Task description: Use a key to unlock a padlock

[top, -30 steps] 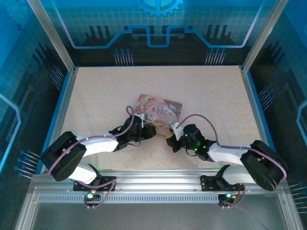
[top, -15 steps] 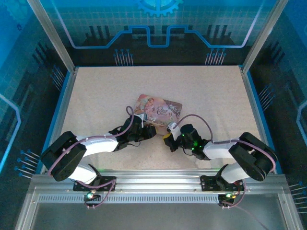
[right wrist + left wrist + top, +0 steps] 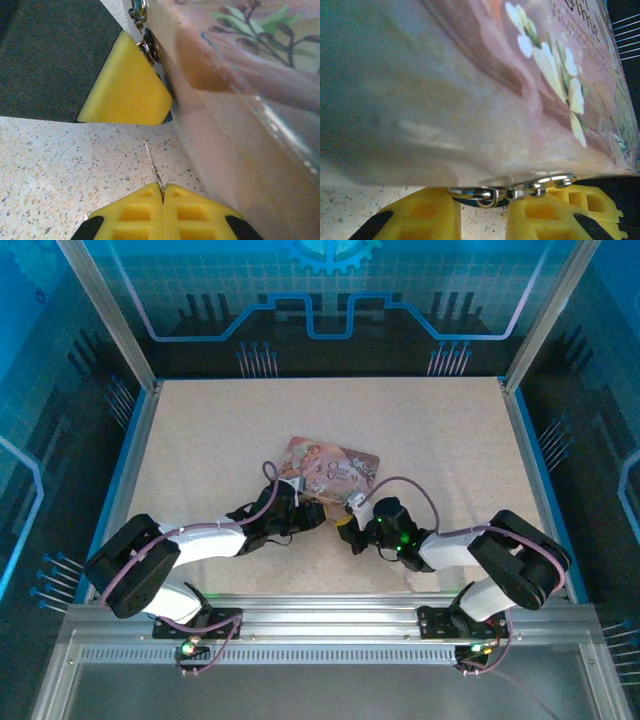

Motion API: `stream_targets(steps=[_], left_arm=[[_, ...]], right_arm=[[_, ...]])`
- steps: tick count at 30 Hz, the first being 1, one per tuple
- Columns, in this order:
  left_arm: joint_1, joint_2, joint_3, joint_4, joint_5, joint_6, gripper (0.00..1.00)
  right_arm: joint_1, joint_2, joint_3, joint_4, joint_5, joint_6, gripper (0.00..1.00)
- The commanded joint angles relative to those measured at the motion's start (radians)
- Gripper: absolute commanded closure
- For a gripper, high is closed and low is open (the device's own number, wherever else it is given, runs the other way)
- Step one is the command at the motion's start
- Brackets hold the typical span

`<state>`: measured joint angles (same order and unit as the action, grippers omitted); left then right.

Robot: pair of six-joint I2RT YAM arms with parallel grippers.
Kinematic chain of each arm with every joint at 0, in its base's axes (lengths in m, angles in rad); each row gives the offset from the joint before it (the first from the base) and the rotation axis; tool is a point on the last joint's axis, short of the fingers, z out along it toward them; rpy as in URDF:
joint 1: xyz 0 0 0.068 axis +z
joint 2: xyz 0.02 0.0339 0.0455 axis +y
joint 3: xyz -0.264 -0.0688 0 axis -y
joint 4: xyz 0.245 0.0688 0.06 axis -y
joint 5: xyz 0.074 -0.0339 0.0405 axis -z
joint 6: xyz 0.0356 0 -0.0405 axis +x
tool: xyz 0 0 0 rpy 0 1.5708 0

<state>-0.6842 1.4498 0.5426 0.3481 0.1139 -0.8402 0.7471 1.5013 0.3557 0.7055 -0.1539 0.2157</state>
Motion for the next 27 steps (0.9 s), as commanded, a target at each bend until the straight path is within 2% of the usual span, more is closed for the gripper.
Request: stream_targets(steps=[1, 27], left_arm=[[0.003, -0.032, 0.031, 0.035, 0.026, -0.013, 0.83], [0.004, -0.029, 0.028, 0.040, 0.032, -0.024, 0.83]], right_arm=[[0.003, 0.021, 0.032, 0.051, -0.013, -0.004, 0.97], [-0.014, 0.060, 0.046, 0.089, 0.019, 0.008, 0.97]])
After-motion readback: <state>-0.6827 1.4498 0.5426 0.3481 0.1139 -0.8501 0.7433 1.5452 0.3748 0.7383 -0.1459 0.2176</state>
